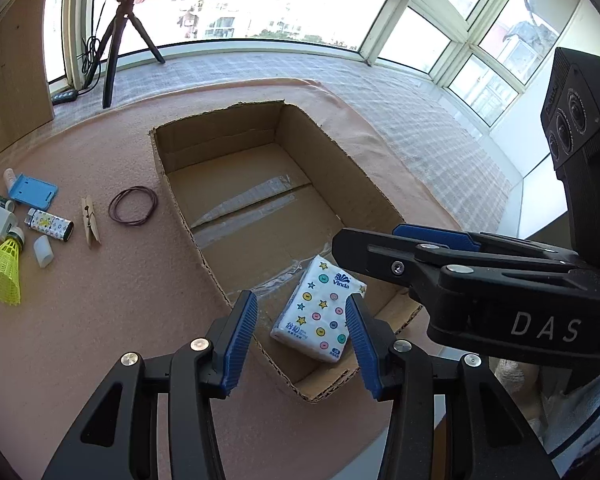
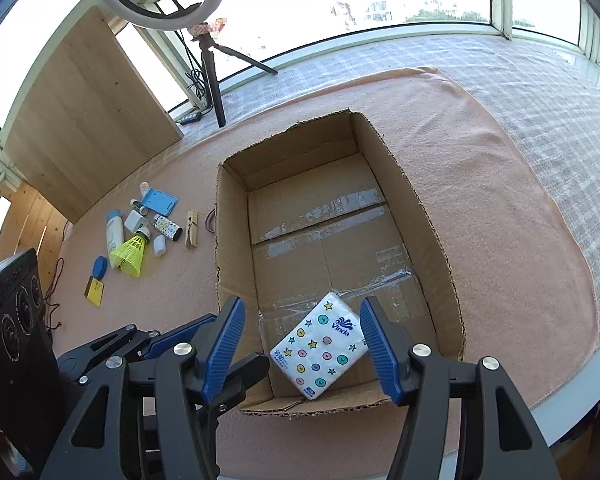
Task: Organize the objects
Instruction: 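Carry the tissue pack with the right tool over the cardboard box, then open the right tool to drop the tissue pack into the box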
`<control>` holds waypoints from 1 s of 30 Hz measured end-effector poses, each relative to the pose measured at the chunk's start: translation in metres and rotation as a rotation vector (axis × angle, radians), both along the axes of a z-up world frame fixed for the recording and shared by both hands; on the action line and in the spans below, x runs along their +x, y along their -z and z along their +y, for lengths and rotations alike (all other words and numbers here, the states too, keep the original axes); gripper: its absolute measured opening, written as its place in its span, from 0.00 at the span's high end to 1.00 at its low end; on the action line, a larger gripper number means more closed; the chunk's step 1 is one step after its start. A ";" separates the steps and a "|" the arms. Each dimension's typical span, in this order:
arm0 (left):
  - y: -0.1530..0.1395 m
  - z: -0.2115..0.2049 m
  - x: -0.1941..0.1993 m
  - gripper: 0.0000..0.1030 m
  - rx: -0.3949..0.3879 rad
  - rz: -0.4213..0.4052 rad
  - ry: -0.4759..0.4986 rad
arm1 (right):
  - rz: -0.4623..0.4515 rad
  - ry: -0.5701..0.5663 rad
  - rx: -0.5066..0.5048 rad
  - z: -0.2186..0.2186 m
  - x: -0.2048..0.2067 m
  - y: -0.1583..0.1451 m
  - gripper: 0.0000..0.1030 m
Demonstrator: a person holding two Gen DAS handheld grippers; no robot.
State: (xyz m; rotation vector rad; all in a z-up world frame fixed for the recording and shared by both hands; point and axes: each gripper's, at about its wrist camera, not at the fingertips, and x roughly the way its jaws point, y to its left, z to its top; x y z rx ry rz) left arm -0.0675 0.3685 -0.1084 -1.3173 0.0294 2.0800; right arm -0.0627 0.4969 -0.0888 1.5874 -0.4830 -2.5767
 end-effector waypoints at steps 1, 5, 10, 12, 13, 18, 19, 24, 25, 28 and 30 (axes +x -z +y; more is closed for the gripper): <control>-0.001 -0.003 -0.001 0.52 0.000 0.001 -0.007 | 0.002 -0.002 0.003 -0.001 -0.001 0.000 0.45; -0.005 -0.021 -0.002 0.52 -0.009 0.009 -0.046 | 0.014 -0.016 0.003 -0.008 -0.003 0.000 0.45; -0.009 -0.055 -0.006 0.52 -0.027 0.009 -0.106 | 0.053 -0.035 0.011 -0.022 -0.003 -0.006 0.45; -0.012 -0.074 -0.007 0.52 -0.033 0.013 -0.128 | 0.078 -0.038 0.014 -0.029 -0.002 -0.009 0.45; -0.013 -0.084 -0.008 0.52 -0.036 0.015 -0.138 | 0.090 -0.039 0.014 -0.033 -0.002 -0.011 0.45; -0.018 -0.142 -0.014 0.46 -0.061 0.027 -0.196 | 0.105 -0.036 0.026 -0.059 -0.004 -0.018 0.45; -0.019 -0.155 -0.015 0.46 -0.067 0.033 -0.209 | 0.104 -0.036 0.020 -0.065 -0.004 -0.019 0.45; -0.020 -0.226 -0.028 0.44 -0.105 0.034 -0.290 | 0.093 -0.063 0.033 -0.105 -0.010 -0.020 0.45; -0.019 -0.241 -0.031 0.44 -0.111 0.033 -0.310 | 0.093 -0.069 0.037 -0.113 -0.011 -0.020 0.45; -0.013 -0.283 -0.039 0.44 -0.140 0.026 -0.343 | 0.092 -0.081 0.042 -0.137 -0.015 -0.020 0.45; -0.007 -0.307 -0.046 0.44 -0.161 0.018 -0.371 | 0.086 -0.085 0.042 -0.152 -0.019 -0.019 0.45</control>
